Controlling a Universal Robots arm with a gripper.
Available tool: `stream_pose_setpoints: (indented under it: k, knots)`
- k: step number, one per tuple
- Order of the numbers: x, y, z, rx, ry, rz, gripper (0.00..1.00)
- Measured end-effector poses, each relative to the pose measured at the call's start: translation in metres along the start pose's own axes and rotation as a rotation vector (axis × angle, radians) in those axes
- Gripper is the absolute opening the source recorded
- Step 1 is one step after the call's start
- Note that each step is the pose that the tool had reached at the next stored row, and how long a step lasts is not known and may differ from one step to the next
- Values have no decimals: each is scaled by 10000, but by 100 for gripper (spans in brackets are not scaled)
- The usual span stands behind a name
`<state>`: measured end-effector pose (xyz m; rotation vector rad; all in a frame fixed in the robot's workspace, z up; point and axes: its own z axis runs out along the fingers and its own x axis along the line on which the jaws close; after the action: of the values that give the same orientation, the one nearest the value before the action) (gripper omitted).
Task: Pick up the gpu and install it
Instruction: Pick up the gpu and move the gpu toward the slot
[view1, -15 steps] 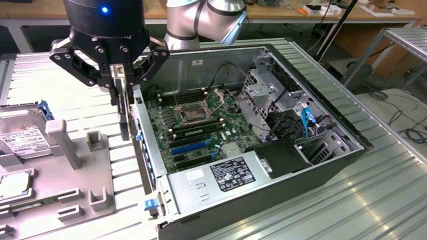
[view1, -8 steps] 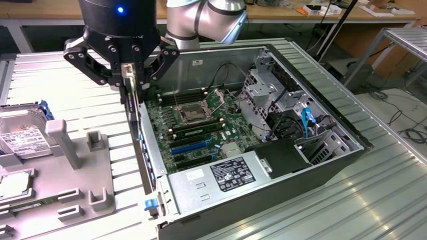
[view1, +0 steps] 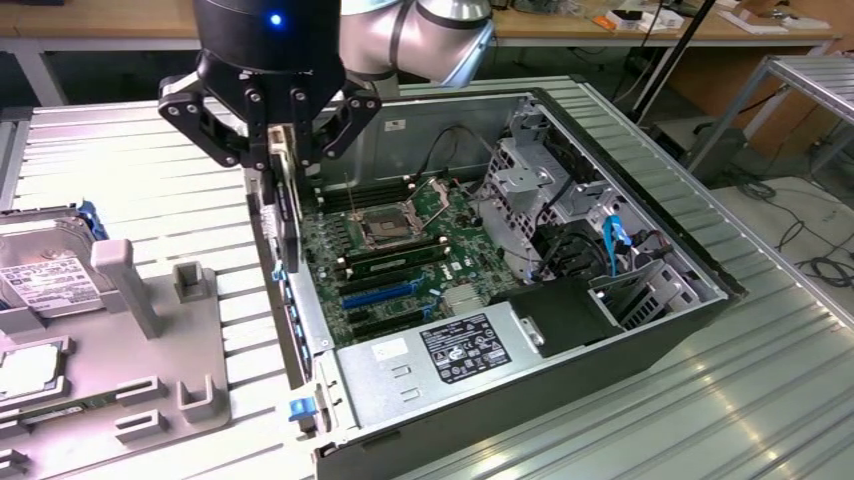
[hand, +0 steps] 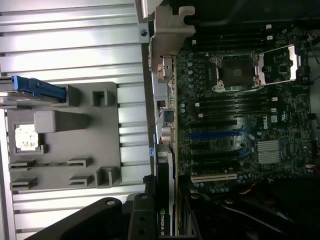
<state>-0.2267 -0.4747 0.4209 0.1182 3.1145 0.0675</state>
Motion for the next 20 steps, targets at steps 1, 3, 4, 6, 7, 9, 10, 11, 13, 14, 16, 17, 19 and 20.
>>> stream_pose_setpoints:
  k: [1,3,4,6,7,9,10,11,13,14,16,17,19,20]
  knots:
    - [-13,1,0,0,0,0,27]
    - [-45,4,1,1,1,-1,27]
    - [-59,4,1,0,0,0,27]
    - [-88,7,2,1,0,-1,27]
    - [-105,8,2,1,1,0,27]
    - [-145,11,4,0,0,-1,27]
    - [-161,12,4,1,0,-1,27]
    - [-184,14,5,0,0,0,27]
    - [-234,18,6,0,0,0,27]
    - [-248,19,6,1,0,0,27]
    - [-280,21,7,0,0,0,27]
    - [-316,24,8,0,0,-1,27]
    - [-351,26,9,0,0,-1,27]
    - [-379,28,9,1,1,-1,27]
